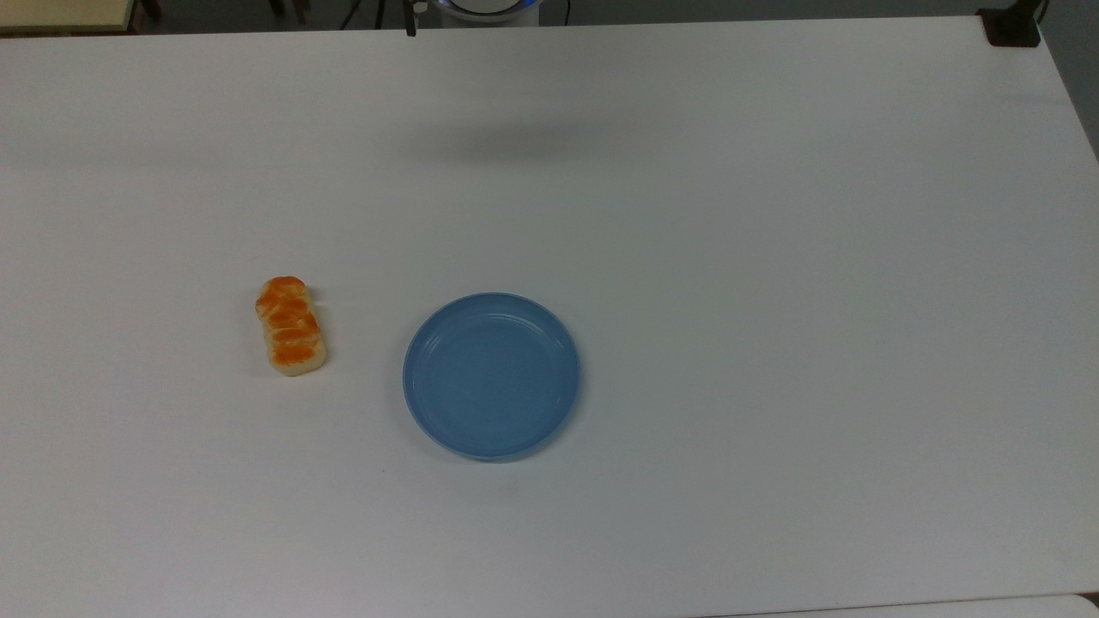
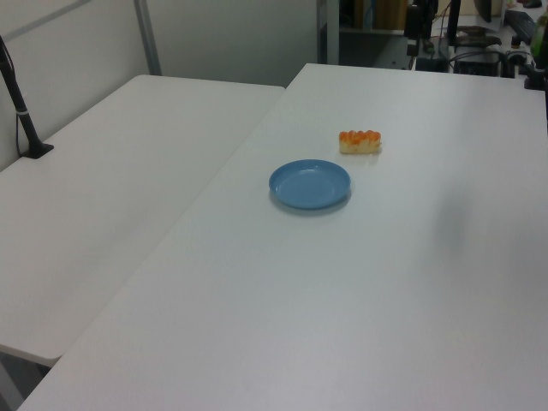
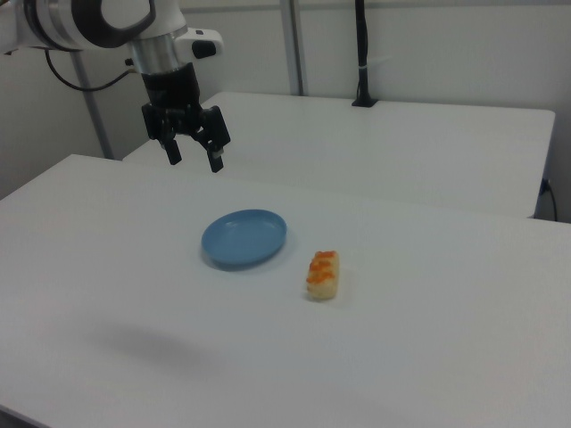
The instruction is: Put the bread onto the plate
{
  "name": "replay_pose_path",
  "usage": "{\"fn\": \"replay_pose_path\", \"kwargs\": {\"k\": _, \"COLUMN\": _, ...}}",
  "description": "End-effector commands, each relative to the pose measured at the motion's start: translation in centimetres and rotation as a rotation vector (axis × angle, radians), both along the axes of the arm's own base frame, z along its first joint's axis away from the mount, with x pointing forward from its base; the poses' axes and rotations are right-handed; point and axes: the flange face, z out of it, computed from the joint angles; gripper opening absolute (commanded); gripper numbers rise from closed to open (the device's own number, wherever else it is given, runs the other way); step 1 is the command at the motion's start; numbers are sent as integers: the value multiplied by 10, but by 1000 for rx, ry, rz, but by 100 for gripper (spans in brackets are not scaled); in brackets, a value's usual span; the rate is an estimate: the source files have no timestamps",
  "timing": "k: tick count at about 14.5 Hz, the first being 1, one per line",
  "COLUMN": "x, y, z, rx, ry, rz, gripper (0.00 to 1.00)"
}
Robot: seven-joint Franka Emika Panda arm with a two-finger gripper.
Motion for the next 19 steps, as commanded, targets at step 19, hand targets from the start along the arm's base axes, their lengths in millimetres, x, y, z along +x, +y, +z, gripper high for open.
{"fn": "replay_pose_path", "kwargs": {"k": 19, "x": -3, "y": -17, "z": 3, "rx": 54, "ry": -25, "rz": -19, "gripper": 100}}
